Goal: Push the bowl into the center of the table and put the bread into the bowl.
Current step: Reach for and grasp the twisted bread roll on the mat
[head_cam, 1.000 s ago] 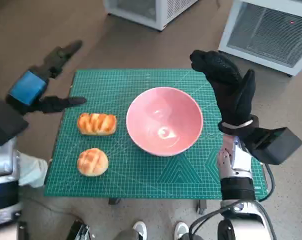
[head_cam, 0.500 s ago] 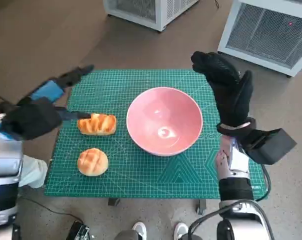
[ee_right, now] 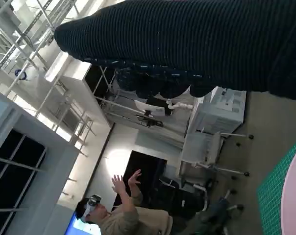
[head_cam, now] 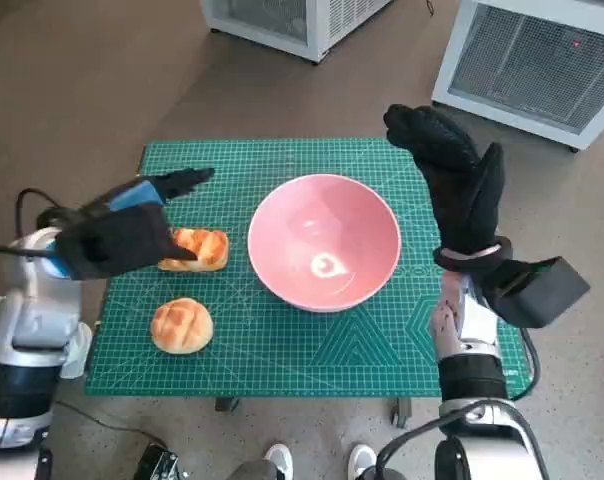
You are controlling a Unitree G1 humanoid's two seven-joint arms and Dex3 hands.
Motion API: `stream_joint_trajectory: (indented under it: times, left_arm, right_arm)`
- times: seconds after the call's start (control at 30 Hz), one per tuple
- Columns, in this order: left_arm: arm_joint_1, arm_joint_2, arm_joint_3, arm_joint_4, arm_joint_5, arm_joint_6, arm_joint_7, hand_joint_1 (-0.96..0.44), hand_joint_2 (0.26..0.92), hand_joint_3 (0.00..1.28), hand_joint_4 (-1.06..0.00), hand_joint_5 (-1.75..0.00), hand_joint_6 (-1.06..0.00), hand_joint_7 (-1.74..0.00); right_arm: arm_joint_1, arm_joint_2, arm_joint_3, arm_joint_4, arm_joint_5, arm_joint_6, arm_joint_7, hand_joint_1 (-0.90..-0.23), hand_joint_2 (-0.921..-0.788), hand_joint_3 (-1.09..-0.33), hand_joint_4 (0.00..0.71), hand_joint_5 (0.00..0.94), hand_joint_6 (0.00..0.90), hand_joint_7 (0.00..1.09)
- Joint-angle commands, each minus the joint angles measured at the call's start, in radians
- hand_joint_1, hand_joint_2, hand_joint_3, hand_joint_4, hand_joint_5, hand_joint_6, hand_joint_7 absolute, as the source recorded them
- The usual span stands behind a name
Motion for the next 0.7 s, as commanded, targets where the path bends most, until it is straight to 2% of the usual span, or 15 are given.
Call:
stream_joint_trajectory:
  times: [0.03,0.4,0.7]
  left_arm:
    - [-0.044,-0.016,-0.046,0.041,0.05,0.037,-0.015,-0.08,0.747,0.0,-0.12,0.0,-0.29,-0.01]
    - [-0.108,-0.051,-0.141,0.171,0.15,0.08,-0.026,-0.05,0.746,0.0,-0.12,0.0,-0.29,0.0]
    - [-0.159,-0.102,-0.194,0.361,0.202,0.055,0.016,-0.05,0.746,0.0,-0.13,0.0,-0.29,0.0]
  right_arm:
    - [0.008,-0.002,-0.004,0.014,0.002,0.002,-0.004,-0.673,-0.921,-0.722,0.257,0.001,0.245,0.3]
    - [0.013,-0.004,-0.008,0.008,0.007,0.001,-0.003,-0.673,-0.921,-0.721,0.257,0.001,0.242,0.32]
    - [0.014,-0.002,-0.011,0.009,0.003,0.001,-0.008,-0.674,-0.921,-0.721,0.257,0.001,0.236,0.33]
